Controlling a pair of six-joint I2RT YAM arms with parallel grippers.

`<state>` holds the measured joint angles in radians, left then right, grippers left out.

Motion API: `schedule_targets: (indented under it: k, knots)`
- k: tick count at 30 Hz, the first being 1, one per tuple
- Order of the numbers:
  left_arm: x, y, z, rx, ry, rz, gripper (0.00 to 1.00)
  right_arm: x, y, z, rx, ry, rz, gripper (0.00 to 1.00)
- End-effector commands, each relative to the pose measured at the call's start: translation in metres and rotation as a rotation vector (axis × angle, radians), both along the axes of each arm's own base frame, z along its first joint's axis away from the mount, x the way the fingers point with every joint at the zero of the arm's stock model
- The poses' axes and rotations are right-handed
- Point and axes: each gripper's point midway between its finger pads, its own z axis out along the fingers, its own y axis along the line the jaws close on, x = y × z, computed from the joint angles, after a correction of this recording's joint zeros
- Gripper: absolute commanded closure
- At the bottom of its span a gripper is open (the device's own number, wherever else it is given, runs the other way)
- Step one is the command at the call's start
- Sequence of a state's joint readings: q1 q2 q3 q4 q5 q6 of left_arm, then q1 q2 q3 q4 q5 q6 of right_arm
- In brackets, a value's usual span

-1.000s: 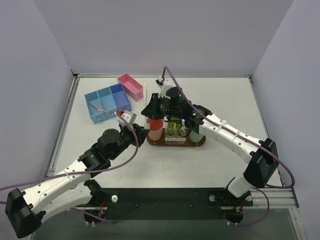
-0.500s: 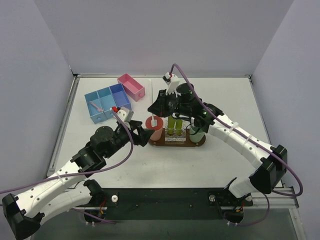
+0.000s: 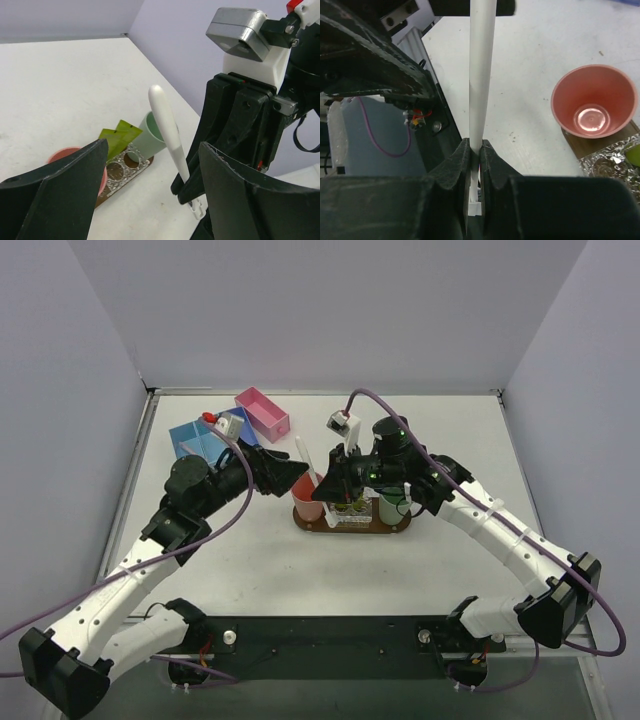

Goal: Prepare toiletry sets of a toothbrush and toothpaste on the tray

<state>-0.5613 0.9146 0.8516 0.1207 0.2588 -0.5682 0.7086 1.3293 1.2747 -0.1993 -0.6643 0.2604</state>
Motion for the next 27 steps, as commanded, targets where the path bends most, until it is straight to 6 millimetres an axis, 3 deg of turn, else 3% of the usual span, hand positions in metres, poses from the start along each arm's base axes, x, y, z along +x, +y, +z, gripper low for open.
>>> schedule_targets:
  k: [1, 7, 16, 20, 23, 24, 27]
  knots:
    - [-0.013, -0.018, 0.045, -0.124, -0.055, -0.139, 0.16, -0.032, 0.002, 0.009, 0.048, 0.003, 0.153, 1.0]
    - [-0.011, -0.025, 0.043, -0.157, -0.024, -0.173, 0.21, -0.035, 0.005, 0.008, 0.047, 0.001, 0.171, 1.0]
    - [-0.012, -0.027, 0.034, -0.196, 0.04, -0.186, 0.63, -0.032, 0.007, 0.004, 0.04, 0.01, 0.173, 1.0]
    - [-0.01, -0.028, 0.034, -0.217, 0.055, -0.184, 0.81, -0.029, 0.007, 0.002, 0.032, 0.003, 0.156, 0.96]
    - [-0.008, -0.028, 0.035, -0.23, 0.064, -0.182, 0.98, -0.017, 0.002, 0.001, 0.015, -0.031, 0.073, 0.83]
    - [-0.008, -0.028, 0.035, -0.235, 0.066, -0.178, 1.0, -0.014, 0.0, 0.002, 0.014, -0.046, 0.047, 0.7]
    - [-0.001, -0.023, 0.033, -0.246, 0.081, -0.126, 1.0, 0.0, -0.012, 0.007, 0.01, -0.107, -0.083, 0.5]
